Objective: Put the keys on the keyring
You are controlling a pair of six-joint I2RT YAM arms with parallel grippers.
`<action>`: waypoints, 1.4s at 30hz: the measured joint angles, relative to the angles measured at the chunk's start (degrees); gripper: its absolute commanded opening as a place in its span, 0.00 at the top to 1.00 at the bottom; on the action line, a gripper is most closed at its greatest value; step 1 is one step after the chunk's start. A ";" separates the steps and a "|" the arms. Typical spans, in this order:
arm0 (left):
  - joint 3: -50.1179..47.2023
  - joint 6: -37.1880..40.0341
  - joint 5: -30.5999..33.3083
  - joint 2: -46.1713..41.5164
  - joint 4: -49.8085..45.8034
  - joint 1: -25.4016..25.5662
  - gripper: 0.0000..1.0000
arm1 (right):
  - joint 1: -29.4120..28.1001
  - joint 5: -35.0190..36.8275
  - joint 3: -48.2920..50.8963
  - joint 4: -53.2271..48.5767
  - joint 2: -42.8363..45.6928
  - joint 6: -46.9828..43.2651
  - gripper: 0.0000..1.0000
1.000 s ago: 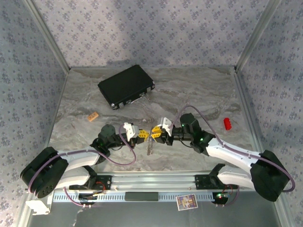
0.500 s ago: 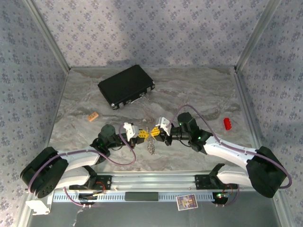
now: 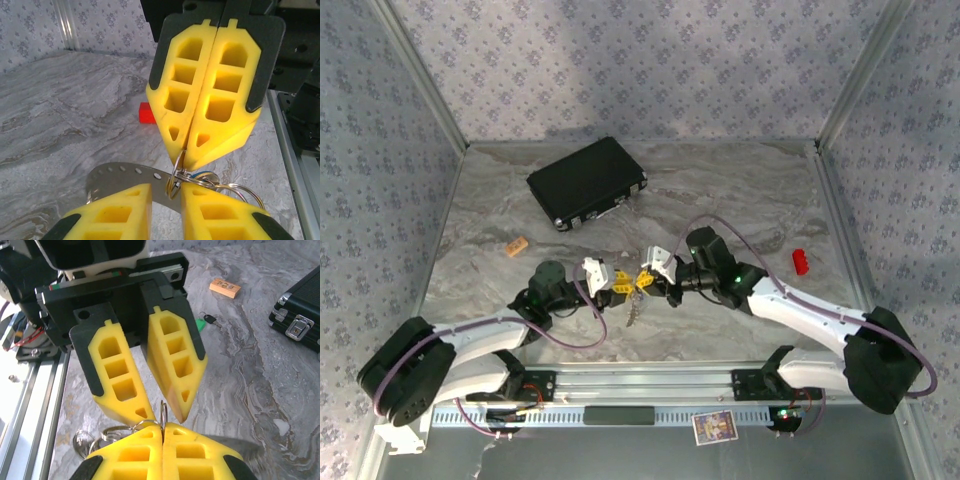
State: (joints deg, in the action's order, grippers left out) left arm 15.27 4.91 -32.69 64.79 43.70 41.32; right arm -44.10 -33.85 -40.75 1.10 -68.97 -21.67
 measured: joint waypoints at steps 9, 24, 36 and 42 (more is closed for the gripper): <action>2.73 4.31 0.33 -3.30 -10.16 0.11 0.80 | -1.68 2.71 -10.29 -17.29 -3.13 -9.97 1.00; 2.91 5.53 -1.53 -3.28 -12.44 0.87 1.00 | -3.30 4.02 -14.80 -24.70 -6.19 -14.40 0.94; 0.46 3.15 -1.81 -2.32 -4.68 0.87 1.00 | 2.32 -2.34 -2.86 -9.57 -0.90 -3.48 0.71; -0.11 1.86 -2.05 -0.15 -0.79 1.09 1.00 | 2.62 -4.63 -0.02 -3.10 -0.76 1.01 0.72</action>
State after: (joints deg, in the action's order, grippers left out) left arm 15.16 6.76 -34.74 64.64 42.92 42.41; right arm -41.47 -38.48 -40.77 -2.00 -69.73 -20.67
